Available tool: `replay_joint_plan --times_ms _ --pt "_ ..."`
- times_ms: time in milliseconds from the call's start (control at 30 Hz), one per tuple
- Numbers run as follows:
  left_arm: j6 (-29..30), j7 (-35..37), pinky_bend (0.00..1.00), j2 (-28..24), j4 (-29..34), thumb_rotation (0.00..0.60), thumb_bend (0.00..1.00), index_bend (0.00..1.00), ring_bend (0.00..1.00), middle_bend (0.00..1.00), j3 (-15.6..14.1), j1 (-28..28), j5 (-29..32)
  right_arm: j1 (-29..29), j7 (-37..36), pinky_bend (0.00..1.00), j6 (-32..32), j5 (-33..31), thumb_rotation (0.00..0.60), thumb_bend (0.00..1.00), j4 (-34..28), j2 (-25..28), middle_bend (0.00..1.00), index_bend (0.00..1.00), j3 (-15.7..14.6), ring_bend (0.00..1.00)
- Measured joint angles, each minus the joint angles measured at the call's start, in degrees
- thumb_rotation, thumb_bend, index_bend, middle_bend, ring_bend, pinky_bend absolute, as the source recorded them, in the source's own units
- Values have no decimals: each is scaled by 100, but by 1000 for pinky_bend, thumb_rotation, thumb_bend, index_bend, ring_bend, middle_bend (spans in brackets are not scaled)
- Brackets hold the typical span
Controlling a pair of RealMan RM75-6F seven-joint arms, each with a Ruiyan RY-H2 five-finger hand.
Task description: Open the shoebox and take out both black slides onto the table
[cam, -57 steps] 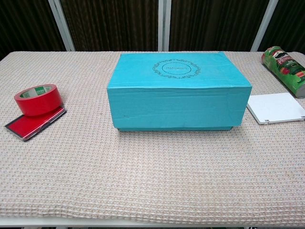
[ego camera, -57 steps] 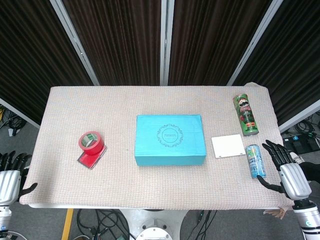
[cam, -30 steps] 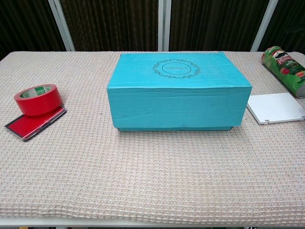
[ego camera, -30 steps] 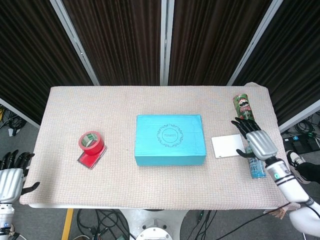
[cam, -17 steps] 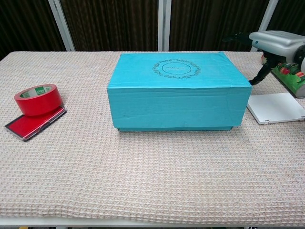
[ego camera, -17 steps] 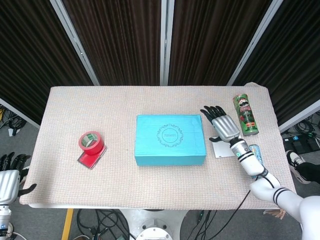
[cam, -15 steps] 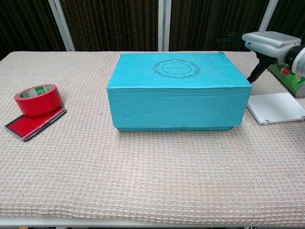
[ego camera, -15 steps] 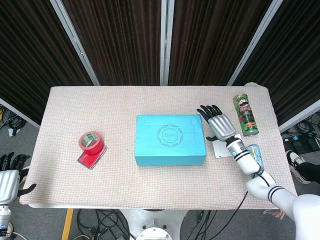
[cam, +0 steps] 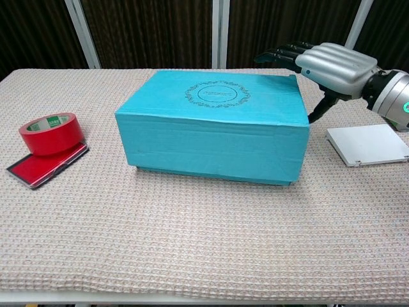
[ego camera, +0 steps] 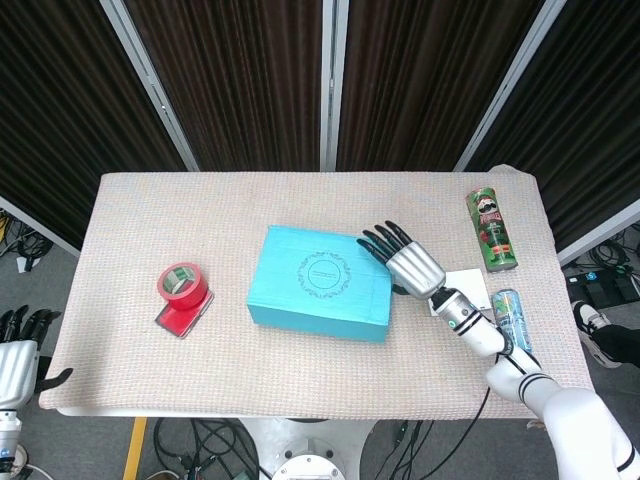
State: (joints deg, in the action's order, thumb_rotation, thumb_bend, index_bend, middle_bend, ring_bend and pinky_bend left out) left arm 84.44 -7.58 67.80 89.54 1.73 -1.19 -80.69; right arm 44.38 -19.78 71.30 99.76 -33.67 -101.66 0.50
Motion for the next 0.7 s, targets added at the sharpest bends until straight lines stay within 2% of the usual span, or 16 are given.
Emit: replay_joint_plan --times_ms 33,133,200,367,433,533,700 --pt "6 3 66 0 2 600 71 177 49 150 0 -1 -11 -13 -21 0 129 61 600 77 94 -38 127 123 -50 0" --pt "31 14 66 -3 11 600 71 177 49 150 -7 8 -33 -50 -97 0 416 201 600 238 460 -201 219 247 -184 1" --pt "43 27 66 -6 9 600 71 177 49 150 -16 30 -25 -78 -183 0 514 250 600 377 718 -340 284 331 -256 18" --pt "77 32 66 -16 18 600 71 177 49 150 -31 63 -22 -137 -553 0 677 258 600 655 1002 -553 376 438 -347 62" --pt "87 27 66 -18 25 600 71 177 49 150 -32 69 -29 -155 -707 0 716 211 600 695 993 -574 396 460 -330 71" --pt "90 16 66 -21 37 600 71 177 49 150 -35 69 -42 -186 -1075 0 723 54 600 703 847 -574 414 478 -236 78" --pt "102 16 66 -30 55 600 71 177 49 150 -36 75 -53 -222 -2010 0 524 -404 600 703 106 -424 423 488 69 78"
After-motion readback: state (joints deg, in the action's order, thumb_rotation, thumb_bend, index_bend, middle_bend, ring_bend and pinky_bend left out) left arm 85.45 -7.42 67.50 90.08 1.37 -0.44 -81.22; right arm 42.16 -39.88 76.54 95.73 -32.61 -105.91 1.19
